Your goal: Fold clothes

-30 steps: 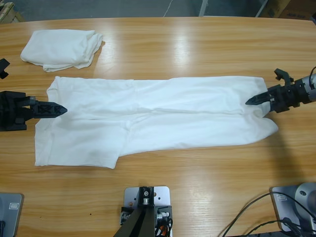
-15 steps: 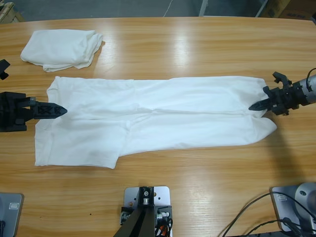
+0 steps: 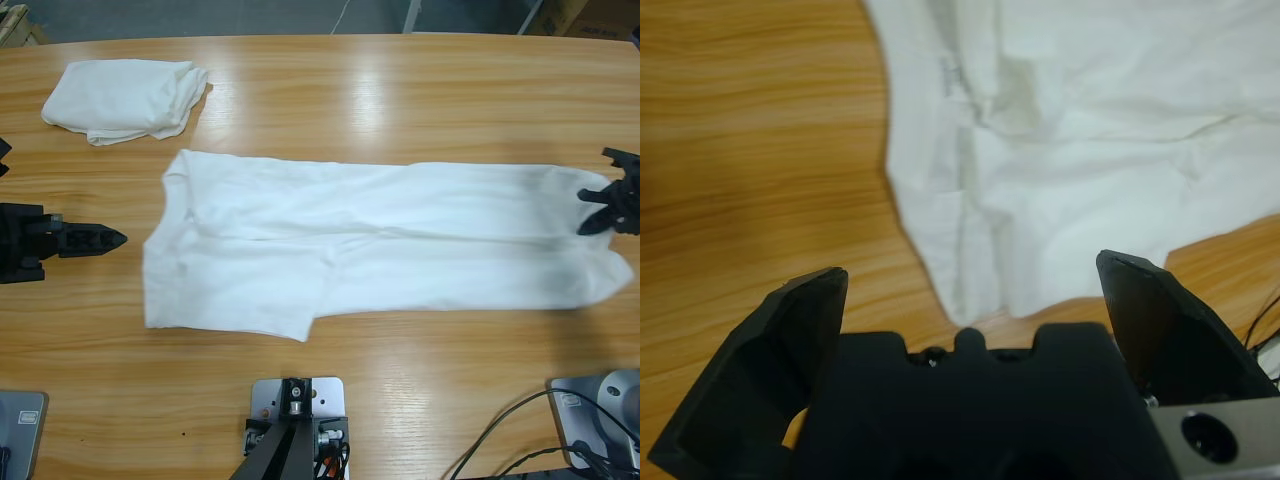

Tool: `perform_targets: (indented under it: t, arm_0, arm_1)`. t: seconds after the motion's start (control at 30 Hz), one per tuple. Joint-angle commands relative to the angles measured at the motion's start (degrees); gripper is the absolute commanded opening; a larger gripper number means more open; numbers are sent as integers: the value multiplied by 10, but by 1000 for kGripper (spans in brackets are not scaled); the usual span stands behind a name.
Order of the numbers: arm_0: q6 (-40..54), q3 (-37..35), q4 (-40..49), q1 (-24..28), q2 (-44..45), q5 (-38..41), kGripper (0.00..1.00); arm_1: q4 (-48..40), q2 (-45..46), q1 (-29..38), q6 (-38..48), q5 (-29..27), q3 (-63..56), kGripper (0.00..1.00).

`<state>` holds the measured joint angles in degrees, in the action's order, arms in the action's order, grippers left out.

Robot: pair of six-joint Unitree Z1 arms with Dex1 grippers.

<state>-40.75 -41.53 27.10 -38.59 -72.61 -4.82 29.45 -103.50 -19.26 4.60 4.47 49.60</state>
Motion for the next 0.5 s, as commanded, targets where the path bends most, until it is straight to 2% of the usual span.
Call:
perform_targets:
  t: [0.03, 0.17, 0.33, 0.4, 0.5]
  arm_0:
    - [-2, 19, 2, -5, 11, 2, 977]
    - [-2, 23, 2, -5, 14, 2, 977]
    - [-3, 40, 1, -5, 18, 0, 977]
    - [-4, 43, 0, -5, 12, -1, 977]
    - [-10, 45, -13, -5, -1, -1, 977]
  arm_1:
    - [35, 8, -61, -19, -103, 22, 0]
    - [66, 63, -78, -19, -168, 49, 0]
    - [105, 103, -76, -19, -214, 77, 0]
    - [129, 122, -37, -19, -209, 91, 0]
    - [162, 140, 70, -5, -204, 100, 0]
